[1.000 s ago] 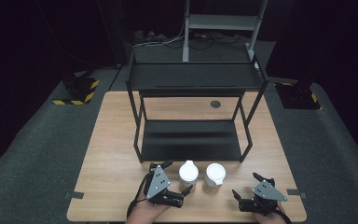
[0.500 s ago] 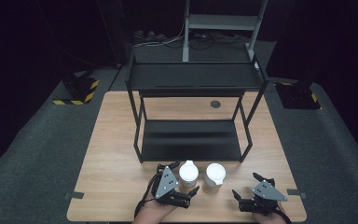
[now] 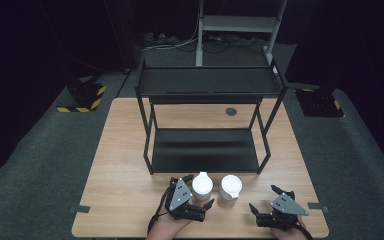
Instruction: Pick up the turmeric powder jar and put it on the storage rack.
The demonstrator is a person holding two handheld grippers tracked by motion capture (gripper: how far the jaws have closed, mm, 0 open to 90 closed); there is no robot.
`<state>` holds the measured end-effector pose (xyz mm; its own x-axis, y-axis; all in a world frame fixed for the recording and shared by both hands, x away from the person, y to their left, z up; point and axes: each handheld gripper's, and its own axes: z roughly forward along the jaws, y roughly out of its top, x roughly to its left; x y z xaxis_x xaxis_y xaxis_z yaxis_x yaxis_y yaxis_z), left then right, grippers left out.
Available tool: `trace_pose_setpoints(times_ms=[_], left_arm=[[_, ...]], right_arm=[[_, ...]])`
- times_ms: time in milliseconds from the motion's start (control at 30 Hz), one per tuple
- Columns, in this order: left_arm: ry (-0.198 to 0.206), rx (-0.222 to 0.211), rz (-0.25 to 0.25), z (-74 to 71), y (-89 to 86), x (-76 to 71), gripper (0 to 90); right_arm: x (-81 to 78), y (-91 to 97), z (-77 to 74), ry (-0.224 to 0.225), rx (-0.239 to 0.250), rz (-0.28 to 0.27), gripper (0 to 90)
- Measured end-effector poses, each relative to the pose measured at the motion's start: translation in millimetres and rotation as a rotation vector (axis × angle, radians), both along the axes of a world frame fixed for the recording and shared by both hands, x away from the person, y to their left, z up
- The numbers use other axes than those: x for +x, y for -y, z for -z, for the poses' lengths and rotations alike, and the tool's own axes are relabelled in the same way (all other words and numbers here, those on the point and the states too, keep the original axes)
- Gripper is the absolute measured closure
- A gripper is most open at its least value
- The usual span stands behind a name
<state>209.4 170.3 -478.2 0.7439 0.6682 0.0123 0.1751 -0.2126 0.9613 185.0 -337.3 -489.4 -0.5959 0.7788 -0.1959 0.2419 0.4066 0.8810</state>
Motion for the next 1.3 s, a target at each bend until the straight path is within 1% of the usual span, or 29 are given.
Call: trace_pose_setpoints(times_ms=[33,200,300,367,500,600,833,867,1033,1100,1200,1300], left_arm=[[-0.012,-0.015,-0.006,3.2,-1.2,1.4,0.4],[-0.028,-0.029,-0.013,7.1,-1.9,2.8,1.8],[-0.023,-0.028,-0.017,9.6,-1.4,2.6,4.8],[-0.029,-0.028,-0.012,11.1,-1.7,3.9,6.9],[-0.025,-0.016,-0.008,14.6,-0.3,3.9,9.5],[-0.040,-0.033,-0.009,19.2,-2.2,5.7,12.0],[-0.029,-0.040,-0.010,24.1,-2.2,5.2,16.7],[-0.024,-0.038,-0.005,25.2,-2.2,5.2,20.0],[-0.015,-0.036,0.006,27.4,-1.8,5.4,25.8],[-0.017,-0.048,0.017,29.5,-4.0,6.8,28.3],[-0.023,-0.076,0.022,33.7,-7.2,8.0,28.7],[-0.014,-0.072,0.024,34.1,-6.8,7.5,28.9]], right_arm=[[0.0,0.1,0.1,0.000,0.001,0.000,0.0],[-0.2,1.0,0.5,0.003,0.004,-0.003,0.0],[0.1,1.1,0.4,0.001,0.005,-0.003,0.0],[0.0,1.2,0.5,0.001,0.005,-0.003,0.0],[0.2,0.8,0.2,-0.001,0.005,0.000,0.0],[-0.2,0.1,0.3,0.002,0.000,-0.001,0.0],[-0.2,0.4,0.3,0.002,0.002,-0.002,0.0],[-0.1,0.5,0.3,0.001,0.002,-0.002,0.0],[-0.3,0.3,0.4,0.003,0.001,-0.002,0.0],[-0.2,0.2,0.3,0.002,0.000,-0.001,0.0],[-0.3,-0.1,0.3,0.003,-0.001,-0.002,0.0],[-0.1,0.2,0.2,0.002,0.000,-0.002,0.0]])
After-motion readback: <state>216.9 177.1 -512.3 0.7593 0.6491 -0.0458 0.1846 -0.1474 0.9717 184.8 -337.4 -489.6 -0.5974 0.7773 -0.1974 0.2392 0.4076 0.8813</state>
